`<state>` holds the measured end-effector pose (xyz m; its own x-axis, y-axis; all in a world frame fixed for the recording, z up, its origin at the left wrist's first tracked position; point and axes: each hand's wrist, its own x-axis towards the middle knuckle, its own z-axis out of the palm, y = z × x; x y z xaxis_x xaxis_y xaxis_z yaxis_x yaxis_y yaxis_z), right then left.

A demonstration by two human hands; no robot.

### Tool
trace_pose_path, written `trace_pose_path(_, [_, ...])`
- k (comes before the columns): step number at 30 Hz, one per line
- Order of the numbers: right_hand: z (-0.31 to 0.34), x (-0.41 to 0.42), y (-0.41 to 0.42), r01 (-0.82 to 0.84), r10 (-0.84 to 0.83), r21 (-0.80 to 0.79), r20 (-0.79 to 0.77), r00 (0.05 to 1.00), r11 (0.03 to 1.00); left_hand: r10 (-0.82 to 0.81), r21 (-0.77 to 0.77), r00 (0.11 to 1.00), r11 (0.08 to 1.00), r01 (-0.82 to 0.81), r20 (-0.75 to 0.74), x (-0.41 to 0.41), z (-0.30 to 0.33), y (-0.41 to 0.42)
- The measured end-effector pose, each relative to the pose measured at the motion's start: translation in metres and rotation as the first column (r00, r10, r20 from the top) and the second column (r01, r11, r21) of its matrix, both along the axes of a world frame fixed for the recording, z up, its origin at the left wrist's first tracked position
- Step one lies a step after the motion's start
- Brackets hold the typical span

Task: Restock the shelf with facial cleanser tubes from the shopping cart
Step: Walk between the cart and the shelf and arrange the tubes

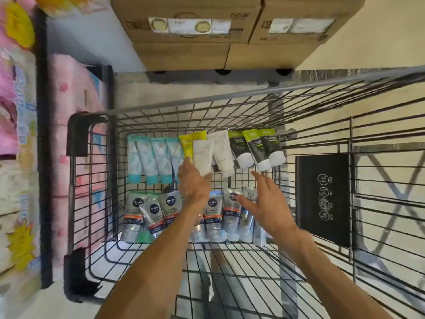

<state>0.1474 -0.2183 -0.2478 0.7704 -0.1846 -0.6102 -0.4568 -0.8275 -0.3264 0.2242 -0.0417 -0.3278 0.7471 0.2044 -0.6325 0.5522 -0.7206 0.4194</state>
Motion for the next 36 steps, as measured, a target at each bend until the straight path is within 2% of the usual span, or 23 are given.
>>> trace_pose_path(8, [-0.003,0.051,0.028,-0.015,0.015,0.001,-0.046,0.999,1.000,0.042,-0.025,0.999,0.999,-0.042,-0.021,-0.031,0.025,0.075])
trace_pose_path(15, [-0.046,0.098,0.063,0.079,-0.083,-0.048,-0.082,0.993,0.996,0.120,-0.054,0.992,0.992,-0.117,0.038,-0.046,0.032,0.121])
trace_pose_path(20, [-0.072,0.105,0.078,0.181,-0.183,-0.109,-0.007,0.983,0.977,0.174,-0.087,0.984,0.981,-0.171,0.031,-0.054,0.026,0.137])
trace_pose_path(24, [-0.077,0.123,0.089,0.203,-0.233,-0.186,-0.160,0.959,0.962,0.186,-0.101,0.982,0.978,-0.182,0.030,-0.056,0.024,0.141])
trace_pose_path(26, [-0.080,0.125,0.088,0.283,-0.309,-0.143,-0.213,0.927,0.948,0.191,-0.105,0.981,0.977,-0.187,0.030,-0.056,0.025,0.140])
trace_pose_path(30, [-0.091,0.104,0.076,0.460,-0.455,-0.012,-0.170,0.874,0.888,0.173,-0.094,0.984,0.981,-0.169,0.046,-0.053,0.033,0.137])
trace_pose_path(36, [-0.032,0.060,0.082,0.534,-0.512,0.269,-0.153,0.845,0.802,0.156,-0.127,0.986,0.981,-0.147,0.062,-0.052,0.061,0.132])
